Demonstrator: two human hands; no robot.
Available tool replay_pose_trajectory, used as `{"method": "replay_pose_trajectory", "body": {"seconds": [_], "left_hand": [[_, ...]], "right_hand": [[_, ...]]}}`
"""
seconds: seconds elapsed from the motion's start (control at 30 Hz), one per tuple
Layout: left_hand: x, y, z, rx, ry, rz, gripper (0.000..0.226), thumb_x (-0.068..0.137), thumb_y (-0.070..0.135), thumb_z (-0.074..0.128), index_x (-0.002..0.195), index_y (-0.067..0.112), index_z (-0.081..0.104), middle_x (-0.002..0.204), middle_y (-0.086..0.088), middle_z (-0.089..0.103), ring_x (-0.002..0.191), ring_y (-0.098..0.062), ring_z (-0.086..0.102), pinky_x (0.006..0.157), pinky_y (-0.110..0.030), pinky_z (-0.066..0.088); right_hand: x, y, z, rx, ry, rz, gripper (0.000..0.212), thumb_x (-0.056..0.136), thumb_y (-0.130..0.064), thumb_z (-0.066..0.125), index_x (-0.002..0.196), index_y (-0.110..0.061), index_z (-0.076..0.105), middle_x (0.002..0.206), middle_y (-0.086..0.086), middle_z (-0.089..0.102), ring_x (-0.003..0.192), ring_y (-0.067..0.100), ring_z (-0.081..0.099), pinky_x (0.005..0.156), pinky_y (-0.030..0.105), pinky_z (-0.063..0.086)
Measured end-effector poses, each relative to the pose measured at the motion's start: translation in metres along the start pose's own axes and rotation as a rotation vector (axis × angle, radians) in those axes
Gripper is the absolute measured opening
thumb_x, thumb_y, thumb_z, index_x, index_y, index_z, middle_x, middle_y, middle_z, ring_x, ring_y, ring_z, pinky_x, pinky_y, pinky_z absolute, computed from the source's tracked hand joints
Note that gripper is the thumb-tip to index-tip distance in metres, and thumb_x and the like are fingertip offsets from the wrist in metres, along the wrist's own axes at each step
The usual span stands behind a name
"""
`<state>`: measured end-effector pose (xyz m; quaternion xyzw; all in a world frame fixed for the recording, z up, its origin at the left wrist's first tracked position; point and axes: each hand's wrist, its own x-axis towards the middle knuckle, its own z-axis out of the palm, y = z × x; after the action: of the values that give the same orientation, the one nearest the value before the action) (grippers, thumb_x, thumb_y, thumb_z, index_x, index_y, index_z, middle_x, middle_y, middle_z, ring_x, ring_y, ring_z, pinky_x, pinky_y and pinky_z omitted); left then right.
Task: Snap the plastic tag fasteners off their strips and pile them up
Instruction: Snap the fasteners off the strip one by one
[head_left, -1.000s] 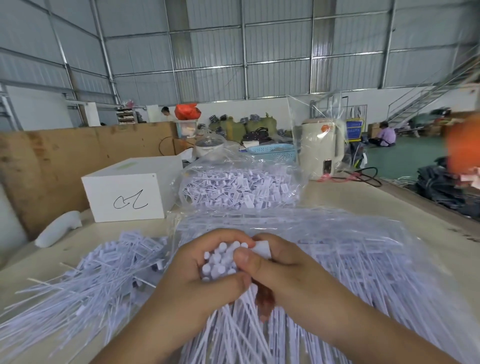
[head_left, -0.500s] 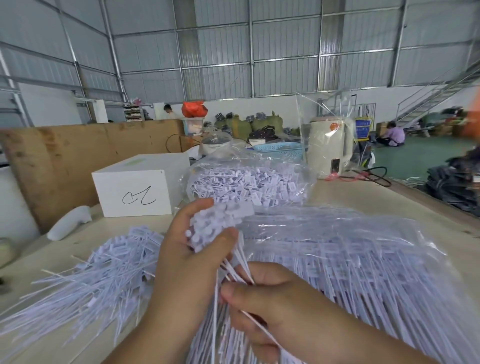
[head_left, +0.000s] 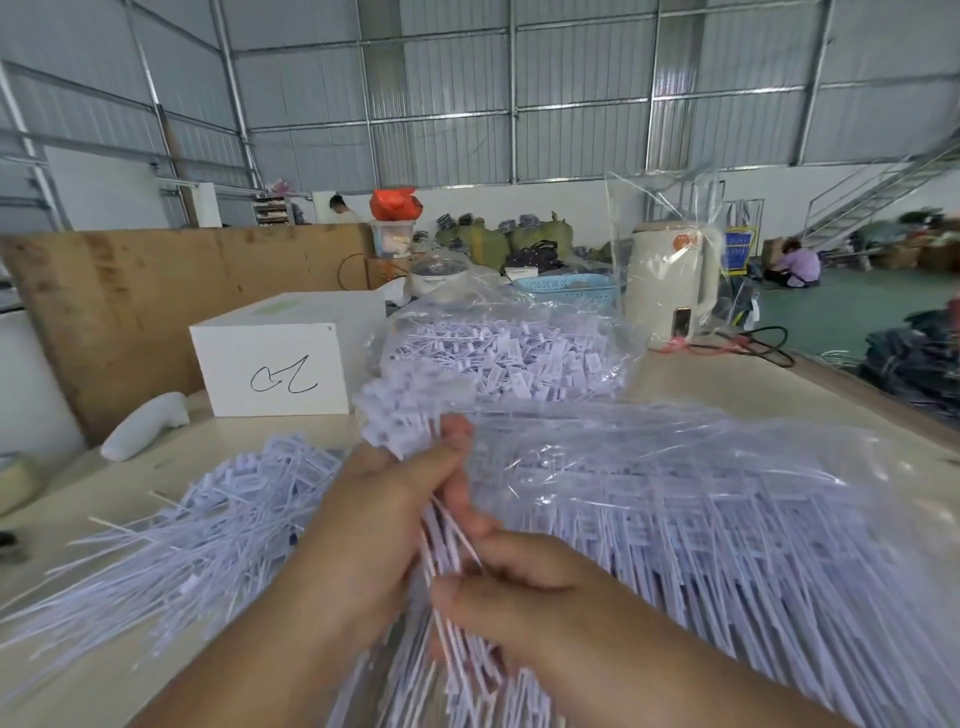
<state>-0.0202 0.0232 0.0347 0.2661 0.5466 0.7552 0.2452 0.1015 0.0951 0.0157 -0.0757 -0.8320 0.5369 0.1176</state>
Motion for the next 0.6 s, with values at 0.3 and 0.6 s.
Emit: {"method": "replay_pose_trajectory", "body": {"seconds": [0.3, 0.6], "left_hand": [[0.045, 0.011, -0.078, 1.23, 0.446, 0.28, 0.02, 0.083, 0.036, 0.062, 0.079, 0.02, 0.051, 0.053, 0.002, 0.059, 0.045, -0.009, 0.056, 0.046, -0.025, 0.041], [0.059, -0.014, -0.098, 1.751, 0.45, 0.138, 0.067, 0.081, 0.053, 0.054, 0.137, 0.021, 0.033, 0.133, -0.003, 0.042, 0.121, -0.03, 0.04, 0.096, -0.044, 0.037]], "right_hand": [[0.003, 0.015, -0.025, -0.611, 0.182, -0.049, 0.017, 0.091, -0.05, 0.053, 0.089, -0.034, 0.051, 0.083, -0.017, 0.054, 0.071, -0.004, 0.051, 0.063, 0.016, 0.04], [0.006, 0.026, -0.032, -0.901, 0.208, -0.126, 0.038, 0.096, -0.048, 0.044, 0.13, -0.032, 0.046, 0.13, -0.017, 0.043, 0.124, 0.0, 0.025, 0.097, 0.003, 0.02]]}}
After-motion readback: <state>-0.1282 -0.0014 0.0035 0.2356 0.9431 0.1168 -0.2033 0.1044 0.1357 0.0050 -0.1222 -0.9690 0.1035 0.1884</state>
